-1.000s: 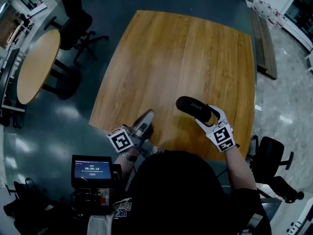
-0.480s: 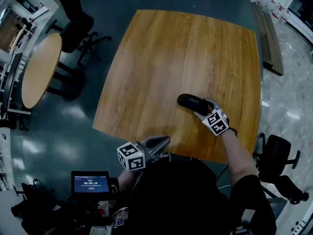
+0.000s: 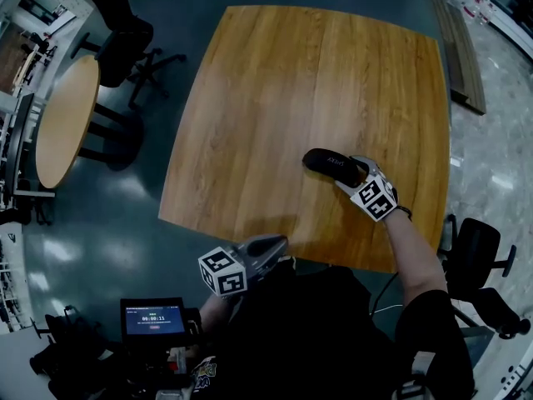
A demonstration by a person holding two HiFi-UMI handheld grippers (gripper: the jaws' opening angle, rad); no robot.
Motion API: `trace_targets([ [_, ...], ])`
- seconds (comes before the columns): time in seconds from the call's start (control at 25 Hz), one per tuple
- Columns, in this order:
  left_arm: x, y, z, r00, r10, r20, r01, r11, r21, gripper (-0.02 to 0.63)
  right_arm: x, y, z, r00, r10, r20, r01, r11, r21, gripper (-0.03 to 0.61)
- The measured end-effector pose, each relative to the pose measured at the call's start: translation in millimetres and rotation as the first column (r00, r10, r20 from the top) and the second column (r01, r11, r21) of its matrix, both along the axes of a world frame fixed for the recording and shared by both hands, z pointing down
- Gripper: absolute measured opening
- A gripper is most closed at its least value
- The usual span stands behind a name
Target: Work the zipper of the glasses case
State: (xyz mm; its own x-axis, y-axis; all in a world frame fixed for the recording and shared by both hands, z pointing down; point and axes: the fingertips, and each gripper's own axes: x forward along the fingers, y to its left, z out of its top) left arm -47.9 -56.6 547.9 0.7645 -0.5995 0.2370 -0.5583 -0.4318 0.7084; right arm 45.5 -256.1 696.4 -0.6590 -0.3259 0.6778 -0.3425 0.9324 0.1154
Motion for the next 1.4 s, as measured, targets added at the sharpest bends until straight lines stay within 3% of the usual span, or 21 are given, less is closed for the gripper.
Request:
trace_targets([
  [0.24, -8, -7, -1, 0.999, 0.047, -0.009, -0.047, 0.999, 0.017, -0.002, 7, 14, -41, 0.986, 0.101, 0.13, -0.106, 0.994, 0.028, 0.298],
  [0.36, -13, -15, -6, 0.997, 0.076, -0.032, -0.074, 0.996, 0.039, -0.002, 10, 25, -78, 0.943, 0.209, 0.26, -0.226, 0.974, 0.034, 0.227],
  [0.4, -13, -19, -8, 0.995, 0.089, -0.041, -0.087, 0.995, 0.048, -0.002, 11, 31, -94, 0.908, 0.262, 0.327, -0.282, 0.959, 0.014, 0.179],
  [0.48, -12, -24, -11, 0.991, 0.121, -0.057, -0.118, 0.991, 0.066, -0.002, 10, 47, -128, 0.798, 0.372, 0.474, -0.38, 0.921, -0.084, 0.006],
  [0.6, -12, -26, -11, 0.982, 0.173, -0.071, -0.167, 0.983, 0.081, -0.002, -3, 83, -162, 0.629, 0.505, 0.591, -0.445, 0.857, -0.26, 0.005],
  [0.68, -8, -22, -11, 0.976, 0.203, -0.082, -0.196, 0.977, 0.082, -0.002, -9, 111, -176, 0.567, 0.565, 0.599, -0.465, 0.82, -0.334, 0.005],
  [0.72, -4, -20, -13, 0.972, 0.218, -0.086, -0.211, 0.974, 0.086, -0.002, -11, 124, -183, 0.554, 0.578, 0.599, -0.465, 0.812, -0.353, 0.005],
  [0.88, 10, -18, -27, 0.963, 0.252, -0.095, -0.241, 0.964, 0.114, -0.002, -20, 158, -215, 0.562, 0.544, 0.623, -0.439, 0.834, -0.332, 0.005],
  [1.08, 24, -4, -38, 0.972, 0.222, -0.078, -0.209, 0.967, 0.143, -0.002, -18, 183, -226, 0.579, 0.493, 0.65, -0.42, 0.863, -0.281, 0.005],
  [1.28, 46, 30, -42, 0.981, 0.176, -0.079, -0.164, 0.976, 0.143, -0.002, -8, 234, -227, 0.649, 0.428, 0.629, -0.392, 0.897, -0.205, 0.006],
  [1.4, 70, 72, -37, 0.981, 0.169, -0.091, -0.158, 0.98, 0.117, -0.002, 8, 280, -218, 0.661, 0.431, 0.614, -0.386, 0.897, -0.213, 0.005],
])
